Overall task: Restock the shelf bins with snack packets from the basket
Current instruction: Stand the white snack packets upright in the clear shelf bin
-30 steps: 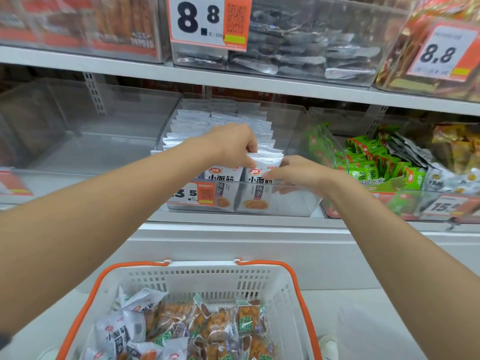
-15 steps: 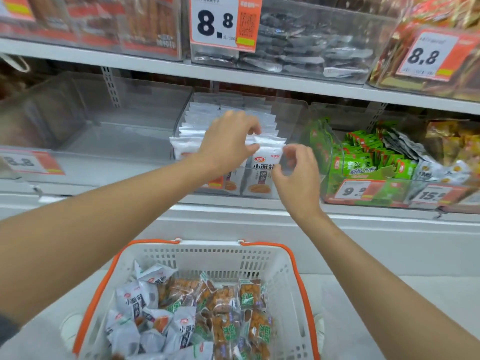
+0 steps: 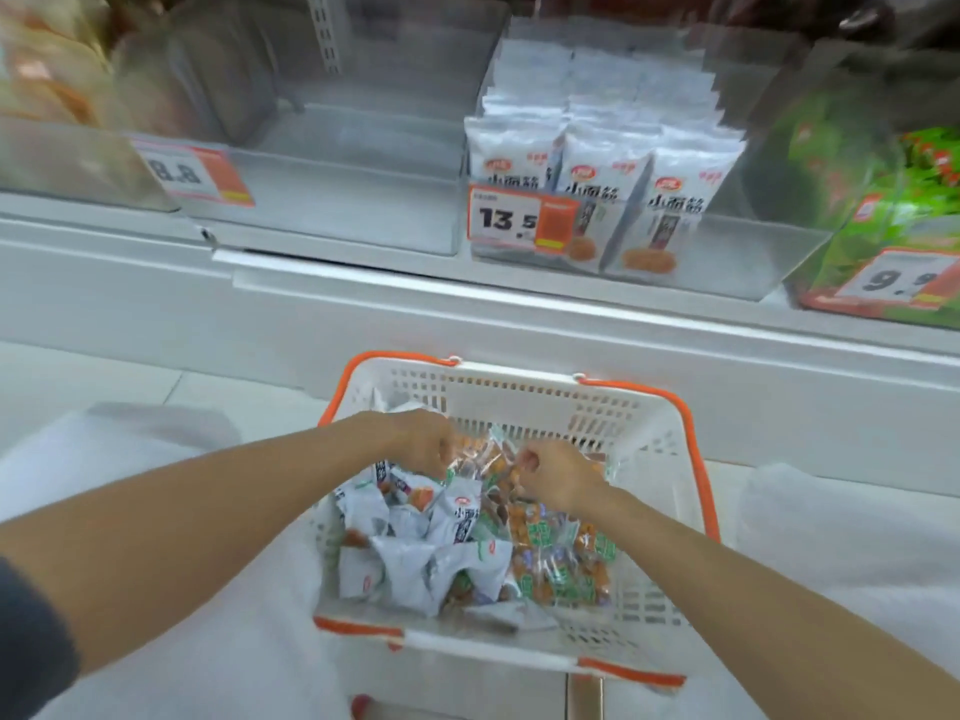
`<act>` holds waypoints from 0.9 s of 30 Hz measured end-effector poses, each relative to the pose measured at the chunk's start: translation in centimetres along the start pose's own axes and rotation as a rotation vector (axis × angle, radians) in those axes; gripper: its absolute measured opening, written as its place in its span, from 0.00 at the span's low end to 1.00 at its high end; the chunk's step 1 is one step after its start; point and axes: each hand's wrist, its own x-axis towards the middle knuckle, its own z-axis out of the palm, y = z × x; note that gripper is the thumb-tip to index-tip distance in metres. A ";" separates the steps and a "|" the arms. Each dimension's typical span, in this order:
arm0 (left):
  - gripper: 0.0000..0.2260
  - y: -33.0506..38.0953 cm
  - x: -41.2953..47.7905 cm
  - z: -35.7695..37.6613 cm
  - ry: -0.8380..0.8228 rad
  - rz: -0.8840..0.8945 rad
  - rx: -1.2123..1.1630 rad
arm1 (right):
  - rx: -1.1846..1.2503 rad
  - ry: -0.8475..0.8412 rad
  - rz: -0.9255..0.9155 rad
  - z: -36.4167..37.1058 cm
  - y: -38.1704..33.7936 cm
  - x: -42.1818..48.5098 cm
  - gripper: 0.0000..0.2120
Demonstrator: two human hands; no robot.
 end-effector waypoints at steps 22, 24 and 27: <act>0.04 4.0 1.7 2.7 0.496 0.102 -0.282 | 0.171 0.066 0.093 -1.5 0.5 -0.7 0.15; 0.09 5.2 0.1 -0.2 0.590 0.157 -0.460 | 0.344 0.216 0.030 -4.6 -1.3 -1.2 0.18; 0.10 6.6 -2.0 -4.1 0.656 0.179 -0.663 | 0.488 0.330 -0.110 -8.8 -3.7 -2.5 0.19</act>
